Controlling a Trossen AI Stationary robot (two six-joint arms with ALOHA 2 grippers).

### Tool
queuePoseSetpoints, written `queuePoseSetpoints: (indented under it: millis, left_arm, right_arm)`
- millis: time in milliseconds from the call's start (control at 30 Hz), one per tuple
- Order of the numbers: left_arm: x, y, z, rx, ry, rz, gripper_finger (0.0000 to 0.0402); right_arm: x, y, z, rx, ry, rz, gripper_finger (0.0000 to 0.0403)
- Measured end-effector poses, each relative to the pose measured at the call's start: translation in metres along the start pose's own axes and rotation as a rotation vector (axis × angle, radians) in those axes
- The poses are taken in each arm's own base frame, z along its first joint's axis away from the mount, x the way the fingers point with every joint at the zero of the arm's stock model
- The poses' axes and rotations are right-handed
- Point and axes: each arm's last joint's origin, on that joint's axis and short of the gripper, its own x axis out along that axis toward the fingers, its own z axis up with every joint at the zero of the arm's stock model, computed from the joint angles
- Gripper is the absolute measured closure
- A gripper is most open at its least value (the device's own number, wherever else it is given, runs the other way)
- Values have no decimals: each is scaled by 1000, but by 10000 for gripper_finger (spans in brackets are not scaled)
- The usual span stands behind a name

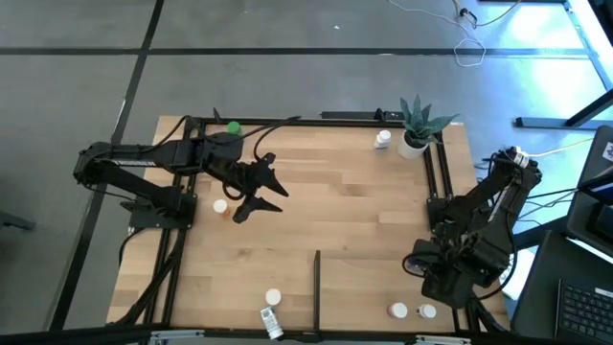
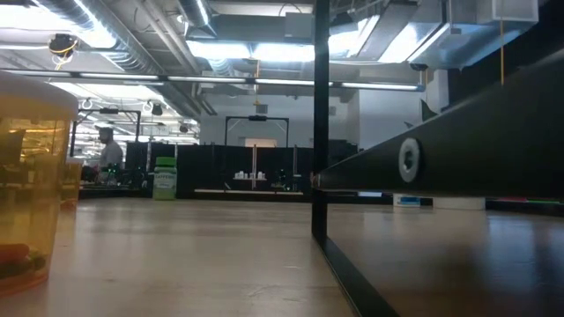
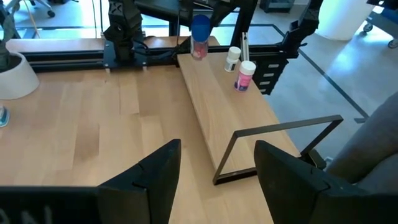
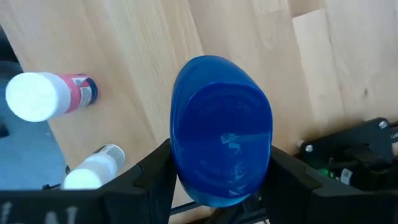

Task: Pick and place medicine bottles onto shelf by color
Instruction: Put the blue pill bottle onto the shelf

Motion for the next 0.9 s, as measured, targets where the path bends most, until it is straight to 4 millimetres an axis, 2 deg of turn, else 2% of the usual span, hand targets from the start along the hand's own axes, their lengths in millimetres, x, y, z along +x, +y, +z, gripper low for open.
queuePoseSetpoints:
  millis: [167, 300, 433, 900]
  left_arm:
    - [0, 0, 2, 0, -16, 1, 204]
    - [0, 0, 5, 11, -53, 1, 204]
    - [0, 0, 6, 13, -61, 2, 204]
    - [0, 0, 8, 18, -81, 9, 204]
  right_arm:
    - [18, -2, -12, 61, -5, 31, 214]
    - [38, -6, -19, 63, 39, 87, 214]
    - [49, -8, -23, 59, 66, 119, 214]
    - [48, -5, -37, -89, 50, 141, 214]
